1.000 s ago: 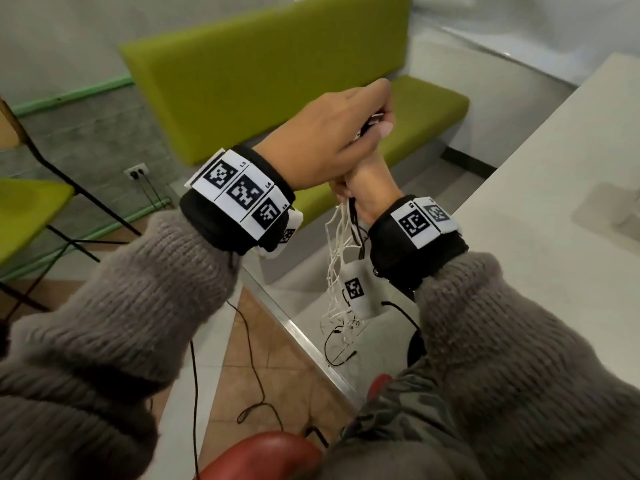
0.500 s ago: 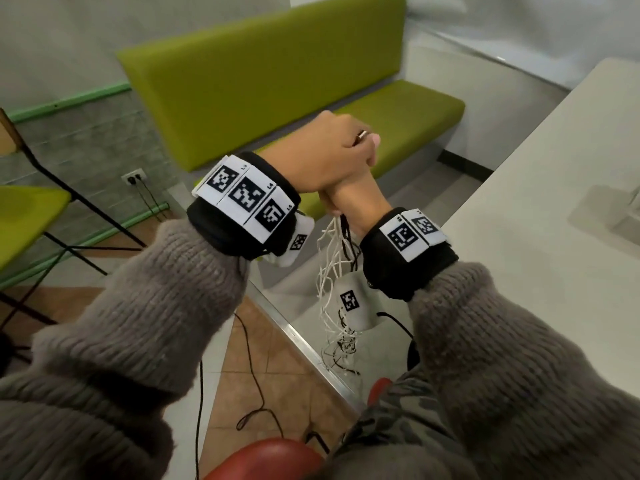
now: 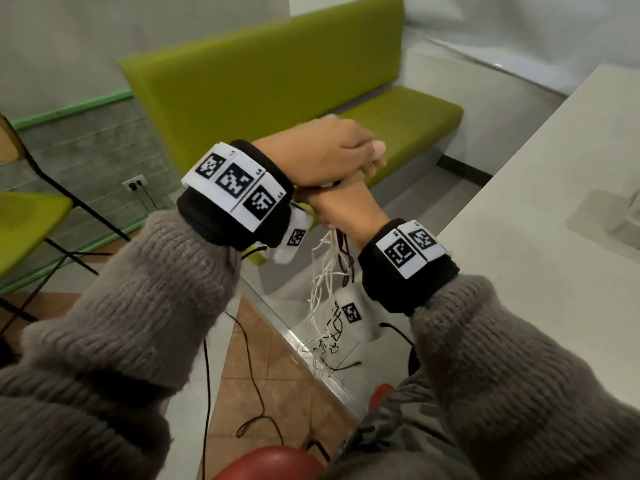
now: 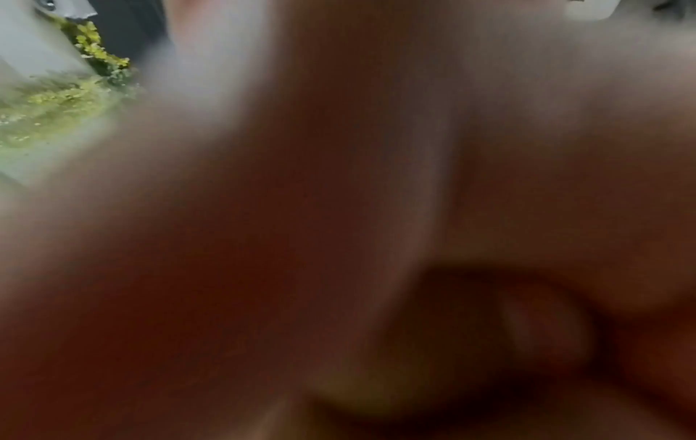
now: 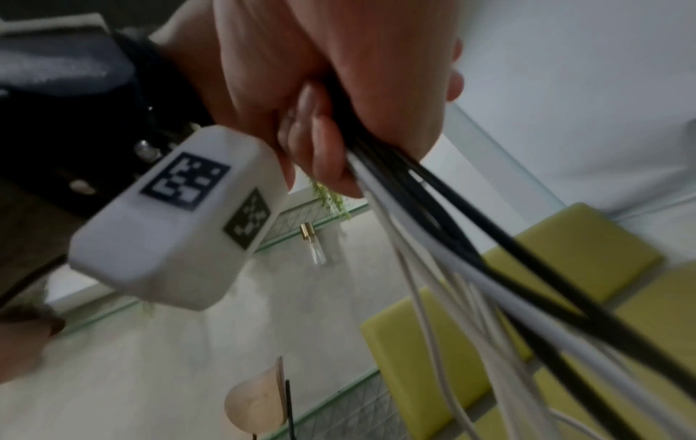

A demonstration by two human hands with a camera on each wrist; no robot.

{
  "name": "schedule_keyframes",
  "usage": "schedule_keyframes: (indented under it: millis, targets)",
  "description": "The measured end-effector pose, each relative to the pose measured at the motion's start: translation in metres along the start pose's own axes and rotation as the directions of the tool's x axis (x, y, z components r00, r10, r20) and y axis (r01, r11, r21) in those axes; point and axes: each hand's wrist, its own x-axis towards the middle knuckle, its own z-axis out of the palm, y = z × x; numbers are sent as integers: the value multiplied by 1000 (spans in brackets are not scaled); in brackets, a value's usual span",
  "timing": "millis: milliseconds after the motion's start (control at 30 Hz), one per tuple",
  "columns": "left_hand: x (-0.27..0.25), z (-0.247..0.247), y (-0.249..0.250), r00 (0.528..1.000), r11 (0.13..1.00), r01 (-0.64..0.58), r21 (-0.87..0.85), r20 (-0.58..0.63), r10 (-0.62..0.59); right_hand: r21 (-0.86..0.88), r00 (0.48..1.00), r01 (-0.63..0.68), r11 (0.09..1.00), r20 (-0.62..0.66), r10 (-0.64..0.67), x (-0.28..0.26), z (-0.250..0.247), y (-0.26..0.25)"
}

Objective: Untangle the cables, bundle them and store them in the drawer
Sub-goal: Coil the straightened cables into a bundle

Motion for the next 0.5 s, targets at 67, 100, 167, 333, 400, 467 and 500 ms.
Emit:
schedule_keyframes:
  millis: [67, 100, 167, 333, 400, 467, 500]
  targets:
    - [-4, -4, -3, 994, 999, -26, -46, -112, 21, 53, 1000, 0, 999, 0, 0, 2, 2, -1]
    - [-6, -4, -4, 990, 998, -30, -61, -143, 21, 53, 1000, 5, 999, -4, -5, 2, 2, -4]
    - [-9, -2, -6, 993, 996, -37, -84, -114, 28, 22, 999, 38, 999, -18, -38, 0, 1, -6]
    - [-15, -2, -16, 985, 902, -18, -431, -163, -58, 33, 999, 29, 999, -17, -29, 3, -7, -5]
    - [-18, 5, -20, 950, 732, -43, -680, -255, -181, 50, 998, 45, 998, -52, -43, 7, -12, -7]
    - [-23, 21, -21, 905, 586, -124, -801, -334, -265, 42, 997, 64, 997, -51, -62, 9, -18, -5]
    - [-26, 29, -18, 886, 596, -166, -786, -384, -260, 25, 997, 65, 998, -39, -64, 8, -18, -2]
